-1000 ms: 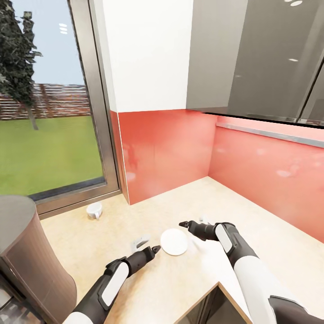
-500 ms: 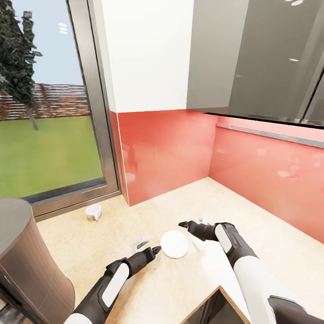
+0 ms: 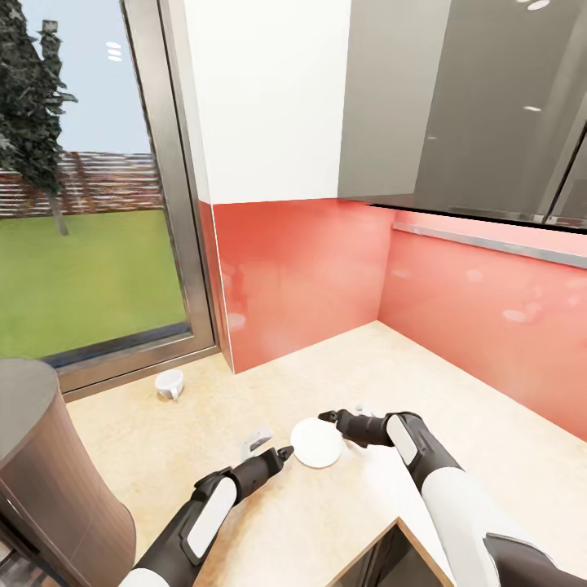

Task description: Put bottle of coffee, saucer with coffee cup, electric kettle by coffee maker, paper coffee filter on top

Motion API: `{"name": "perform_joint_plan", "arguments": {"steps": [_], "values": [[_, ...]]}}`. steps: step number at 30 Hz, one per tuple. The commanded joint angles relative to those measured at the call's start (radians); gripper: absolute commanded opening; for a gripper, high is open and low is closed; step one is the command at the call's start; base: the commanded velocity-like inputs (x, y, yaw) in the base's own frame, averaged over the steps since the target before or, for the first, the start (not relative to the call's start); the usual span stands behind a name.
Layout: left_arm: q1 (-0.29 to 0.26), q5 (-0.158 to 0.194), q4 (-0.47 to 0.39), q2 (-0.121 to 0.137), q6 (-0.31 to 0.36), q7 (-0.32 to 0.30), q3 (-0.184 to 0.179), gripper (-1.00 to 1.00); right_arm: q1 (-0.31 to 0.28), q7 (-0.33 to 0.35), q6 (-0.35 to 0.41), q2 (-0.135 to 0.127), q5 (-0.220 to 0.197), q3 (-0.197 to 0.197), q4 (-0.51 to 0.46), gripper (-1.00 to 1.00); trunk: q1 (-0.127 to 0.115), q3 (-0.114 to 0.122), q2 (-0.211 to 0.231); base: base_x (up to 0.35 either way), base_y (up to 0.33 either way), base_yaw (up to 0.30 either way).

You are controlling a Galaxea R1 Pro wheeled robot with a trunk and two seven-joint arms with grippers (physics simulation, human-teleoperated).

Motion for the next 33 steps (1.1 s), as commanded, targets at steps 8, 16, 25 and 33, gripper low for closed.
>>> {"name": "perform_joint_plan", "arguments": {"steps": [8, 16, 25, 33], "values": [[0.003, 0.001, 0.03, 0.001, 0.006, 0.0, 0.0, 1.0, -0.001, 0.016, 0.006, 0.0, 0.002, -0.008, 0.003, 1.0, 0.001, -0.003, -0.002, 0.0, 0.0, 0.0], [-0.002, 0.001, 0.029, 0.003, 0.006, 0.001, 0.001, 1.0, -0.001, 0.02, 0.0, -0.011, 0.002, -0.011, 0.0, 1.0, 0.001, -0.003, -0.002, 0.0, 0.0, 0.0], [-0.005, 0.002, 0.028, 0.002, 0.008, -0.004, 0.002, 1.0, -0.001, 0.023, -0.001, -0.012, 0.002, -0.012, 0.0, 1.0, 0.001, -0.003, -0.002, 0.0, 0.0, 0.0], [0.004, 0.003, 0.029, 0.002, 0.005, -0.023, 0.003, 1.0, -0.001, 0.047, -0.001, -0.012, 0.002, -0.01, 0.001, 1.0, 0.001, -0.003, -0.002, 0.0, 0.0, 0.0]]}}
